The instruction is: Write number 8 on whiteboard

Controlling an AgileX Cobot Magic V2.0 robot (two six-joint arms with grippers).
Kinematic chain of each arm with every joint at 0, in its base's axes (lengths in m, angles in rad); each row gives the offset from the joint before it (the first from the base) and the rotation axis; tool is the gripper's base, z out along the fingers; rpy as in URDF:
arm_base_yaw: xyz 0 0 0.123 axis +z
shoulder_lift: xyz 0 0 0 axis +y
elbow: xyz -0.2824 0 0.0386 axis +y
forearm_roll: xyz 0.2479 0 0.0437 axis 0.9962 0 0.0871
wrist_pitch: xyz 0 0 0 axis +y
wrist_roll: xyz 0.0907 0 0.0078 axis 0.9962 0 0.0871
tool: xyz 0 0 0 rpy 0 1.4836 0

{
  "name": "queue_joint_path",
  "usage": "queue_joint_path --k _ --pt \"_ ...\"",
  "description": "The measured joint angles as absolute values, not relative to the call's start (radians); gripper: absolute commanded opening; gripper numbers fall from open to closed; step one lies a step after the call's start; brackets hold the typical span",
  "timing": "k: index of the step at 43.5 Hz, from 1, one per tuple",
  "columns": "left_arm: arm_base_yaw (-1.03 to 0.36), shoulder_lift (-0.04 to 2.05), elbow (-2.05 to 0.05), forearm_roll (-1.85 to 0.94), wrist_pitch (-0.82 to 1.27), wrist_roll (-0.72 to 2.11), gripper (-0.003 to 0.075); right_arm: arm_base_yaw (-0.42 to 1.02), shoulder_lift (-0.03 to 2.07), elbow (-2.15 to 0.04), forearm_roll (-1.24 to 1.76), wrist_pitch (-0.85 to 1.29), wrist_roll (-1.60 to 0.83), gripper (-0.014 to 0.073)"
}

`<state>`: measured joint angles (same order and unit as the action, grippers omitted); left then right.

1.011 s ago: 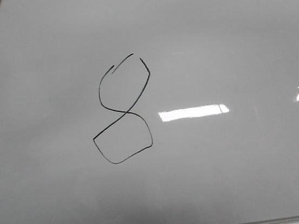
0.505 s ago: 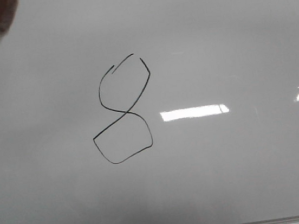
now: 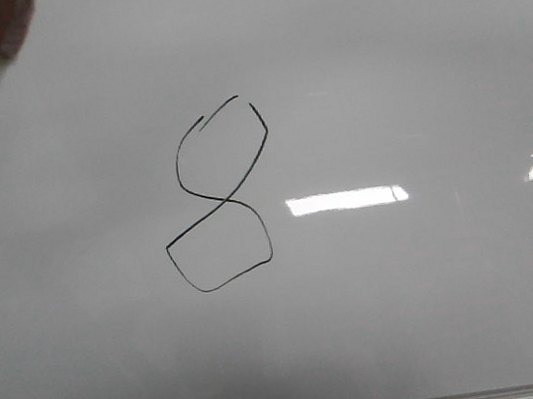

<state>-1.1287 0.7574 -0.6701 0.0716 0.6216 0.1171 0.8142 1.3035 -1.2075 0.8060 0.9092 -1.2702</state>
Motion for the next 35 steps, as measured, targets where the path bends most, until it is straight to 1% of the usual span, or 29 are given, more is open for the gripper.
queue_joint_path --k 6,9,11,17,24,28,35 --pt "-1.082 0.775 -0.670 0.072 0.624 0.064 -0.0021 0.783 1.250 -1.207 0.815 0.862 -1.246 0.0594" --pt "-1.028 0.789 -0.670 0.094 0.631 -0.034 -0.0021 0.738 1.213 -1.207 0.813 0.857 -1.211 0.0561" --pt "-0.984 0.799 -0.672 0.116 0.636 -0.108 -0.0021 0.700 1.183 -1.207 0.804 0.855 -1.183 0.0524" --pt "-0.808 0.832 -0.672 0.169 0.680 -0.219 -0.0021 0.584 1.063 -1.140 0.773 0.847 -1.103 0.0419" --pt "-0.564 0.872 -0.672 0.200 0.696 -0.245 -0.0021 0.425 0.847 -0.941 0.744 0.794 -1.018 0.0358" --pt "-0.425 0.903 -0.674 0.214 0.696 -0.247 -0.0021 0.328 0.702 -0.799 0.738 0.751 -0.961 0.0290" --pt "-0.252 0.968 -0.676 0.221 0.669 -0.248 -0.0021 0.206 0.442 -0.575 0.738 0.691 -0.797 0.0095"
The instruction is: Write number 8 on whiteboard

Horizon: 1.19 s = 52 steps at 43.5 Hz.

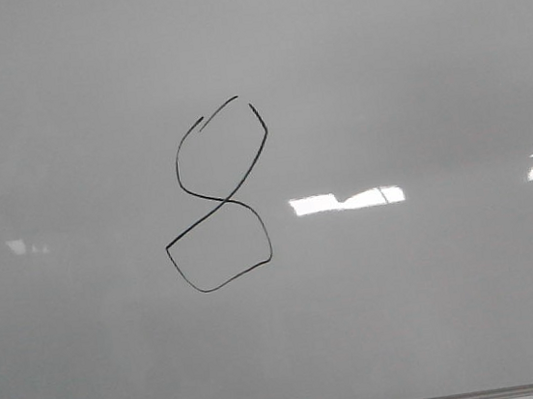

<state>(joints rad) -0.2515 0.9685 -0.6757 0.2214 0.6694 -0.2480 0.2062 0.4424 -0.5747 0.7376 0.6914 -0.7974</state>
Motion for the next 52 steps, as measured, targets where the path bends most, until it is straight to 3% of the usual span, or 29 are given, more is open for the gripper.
queue_joint_path --k 6,22,40,44,52 --pt "-0.170 1.038 -0.676 0.226 0.621 -0.248 -0.0021 0.150 0.276 -0.435 0.738 0.660 -0.698 -0.0078" --pt "-0.152 1.305 -0.699 0.248 0.456 -0.248 -0.0021 0.138 0.172 -0.335 0.738 0.654 -0.671 -0.0071" --pt "-0.148 1.523 -0.859 0.239 0.486 -0.329 -0.0013 0.138 0.172 -0.335 0.738 0.654 -0.669 -0.0071" --pt "-0.148 1.529 -0.862 0.237 0.490 -0.333 0.0048 0.138 0.172 -0.332 0.738 0.654 -0.669 -0.0071" --pt "-0.144 1.540 -0.865 0.236 0.475 -0.338 0.0271 0.138 0.172 -0.325 0.738 0.654 -0.669 -0.0071"
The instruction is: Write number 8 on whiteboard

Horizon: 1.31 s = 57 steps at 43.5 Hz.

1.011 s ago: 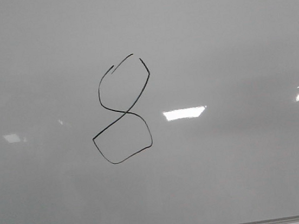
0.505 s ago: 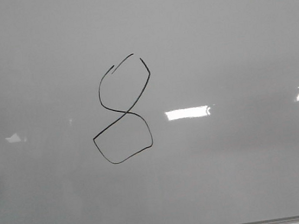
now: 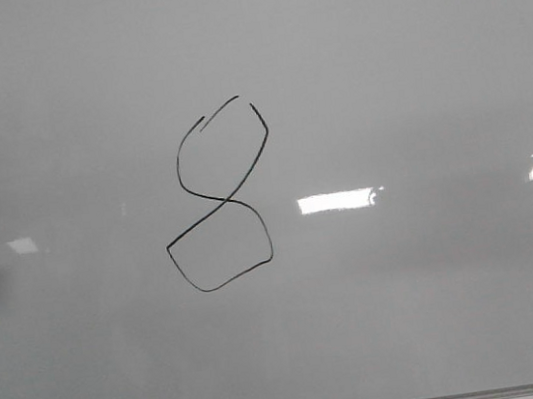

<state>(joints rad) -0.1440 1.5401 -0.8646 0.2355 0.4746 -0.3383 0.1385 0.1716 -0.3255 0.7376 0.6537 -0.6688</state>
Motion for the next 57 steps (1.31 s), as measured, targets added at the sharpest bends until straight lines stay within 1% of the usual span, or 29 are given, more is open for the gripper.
queue_joint_path --k 7,12,20,29,31,34,42,46,52,57 --pt "-0.140 1.545 -0.867 0.242 0.447 -0.342 0.0431 0.138 0.172 -0.324 0.738 0.654 -0.669 -0.0071" --pt "-0.140 1.545 -0.867 0.242 0.446 -0.345 0.0495 0.138 0.172 -0.324 0.738 0.654 -0.669 -0.0071" --pt "-0.149 1.519 -0.862 0.252 0.446 -0.345 0.0492 0.138 0.172 -0.324 0.738 0.650 -0.669 -0.0071" --pt "-0.185 1.309 -0.775 0.265 0.432 -0.345 0.0488 0.138 0.172 -0.324 0.738 0.646 -0.669 -0.0071" --pt "-0.198 1.238 -0.747 0.265 0.428 -0.345 0.0467 0.138 0.172 -0.324 0.738 0.646 -0.669 -0.0071" --pt "-0.219 1.128 -0.696 0.268 0.416 -0.345 0.0384 0.138 0.172 -0.324 0.738 0.646 -0.669 -0.0071" --pt "-0.272 0.822 -0.558 0.269 0.405 -0.345 0.0102 0.138 0.172 -0.324 0.738 0.646 -0.669 -0.0071" --pt "-0.283 0.675 -0.497 0.269 0.405 -0.345 -0.0017 0.138 0.172 -0.324 0.738 0.646 -0.669 -0.0071" --pt "-0.286 0.492 -0.436 0.269 0.408 -0.345 -0.0020 0.138 0.172 -0.324 0.738 0.646 -0.669 -0.0071" --pt "-0.286 0.383 -0.425 0.269 0.412 -0.345 -0.0021 0.138 0.172 -0.324 0.738 0.646 -0.669 -0.0071"
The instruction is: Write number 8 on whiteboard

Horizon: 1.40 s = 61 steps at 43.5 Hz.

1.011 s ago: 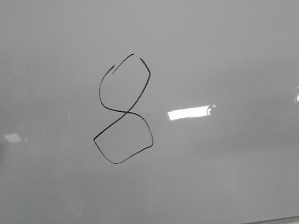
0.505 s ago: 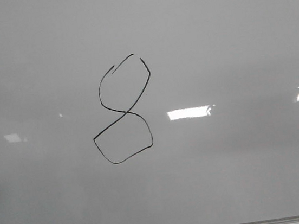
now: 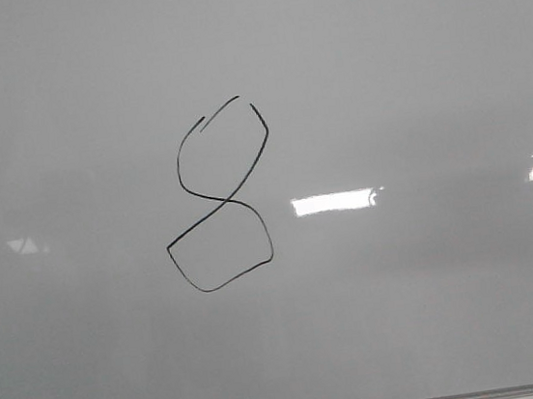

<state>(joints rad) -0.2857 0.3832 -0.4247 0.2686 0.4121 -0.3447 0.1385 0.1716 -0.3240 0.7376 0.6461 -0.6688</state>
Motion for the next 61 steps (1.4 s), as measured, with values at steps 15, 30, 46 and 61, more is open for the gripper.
queue_joint_path --k 15,30,46,61 --pt "-0.286 0.265 -0.425 0.269 0.412 -0.345 -0.0021 0.138 0.172 -0.324 0.738 0.646 -0.669 -0.0071" --pt "-0.286 0.265 -0.421 0.269 0.412 -0.345 -0.0020 0.138 0.172 -0.324 0.738 0.646 -0.669 -0.0071" --pt "-0.119 0.090 -0.203 -0.011 0.311 -0.049 -0.0020 0.138 0.172 -0.324 0.738 0.646 -0.669 -0.0071" --pt "-0.010 -0.006 0.008 0.033 0.240 -0.039 -0.0021 0.138 0.172 -0.324 0.738 0.646 -0.669 -0.0071"
